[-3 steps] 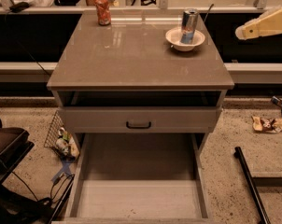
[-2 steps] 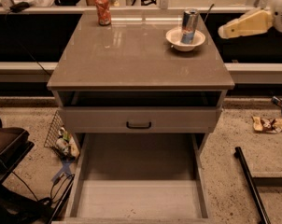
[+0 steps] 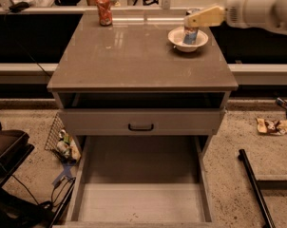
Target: Pick redbull can from paper bowl and place on counter
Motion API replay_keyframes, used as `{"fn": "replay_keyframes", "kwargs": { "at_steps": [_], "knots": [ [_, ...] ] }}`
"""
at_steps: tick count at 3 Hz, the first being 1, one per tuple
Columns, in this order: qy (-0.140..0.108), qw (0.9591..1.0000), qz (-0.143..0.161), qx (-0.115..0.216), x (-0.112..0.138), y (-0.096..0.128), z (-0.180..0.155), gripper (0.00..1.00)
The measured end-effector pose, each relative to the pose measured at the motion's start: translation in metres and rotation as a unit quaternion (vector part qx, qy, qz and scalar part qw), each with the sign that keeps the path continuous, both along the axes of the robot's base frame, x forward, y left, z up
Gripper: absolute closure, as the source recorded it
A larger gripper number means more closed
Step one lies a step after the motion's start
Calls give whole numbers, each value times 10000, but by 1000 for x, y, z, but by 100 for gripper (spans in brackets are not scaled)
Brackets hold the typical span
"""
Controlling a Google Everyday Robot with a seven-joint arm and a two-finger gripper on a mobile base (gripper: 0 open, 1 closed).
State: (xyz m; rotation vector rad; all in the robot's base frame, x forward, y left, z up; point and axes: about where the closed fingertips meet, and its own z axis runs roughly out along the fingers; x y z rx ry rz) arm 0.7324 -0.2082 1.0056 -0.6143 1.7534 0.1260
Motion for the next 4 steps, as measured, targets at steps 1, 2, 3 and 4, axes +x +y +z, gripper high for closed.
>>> {"fn": "replay_keyframes", "kwargs": {
  "at_steps": [1,2,3,4],
  "knots": [
    [-81,9999,-85,-113,62,32,-20,0],
    [-77,9999,-84,-37,98,49,-33,0],
    [70,9996,-231,176,127,40,-48,0],
    [159,9982,-464,339,146,17,-56,0]
  ]
}}
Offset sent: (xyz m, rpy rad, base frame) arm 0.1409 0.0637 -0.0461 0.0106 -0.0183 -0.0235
